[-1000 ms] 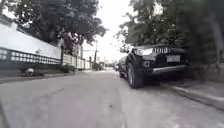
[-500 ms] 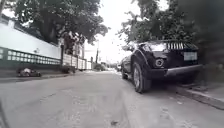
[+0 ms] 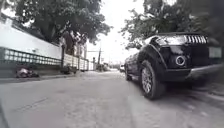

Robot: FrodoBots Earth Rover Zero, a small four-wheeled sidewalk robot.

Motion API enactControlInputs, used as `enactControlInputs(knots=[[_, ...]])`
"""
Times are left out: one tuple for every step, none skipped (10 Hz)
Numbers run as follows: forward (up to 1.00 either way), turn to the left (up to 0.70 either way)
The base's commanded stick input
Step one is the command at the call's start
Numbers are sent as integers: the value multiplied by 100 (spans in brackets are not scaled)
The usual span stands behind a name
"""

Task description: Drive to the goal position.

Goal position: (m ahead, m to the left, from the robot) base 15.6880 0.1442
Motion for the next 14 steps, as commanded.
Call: enactControlInputs(knots=[[97, 0], [97, -2], [97, -15], [97, -30], [97, -29], [97, -5], [97, 0], [97, 0], [97, 0], [97, 0], [97, 0], [97, -2], [97, -1], [97, 0]])
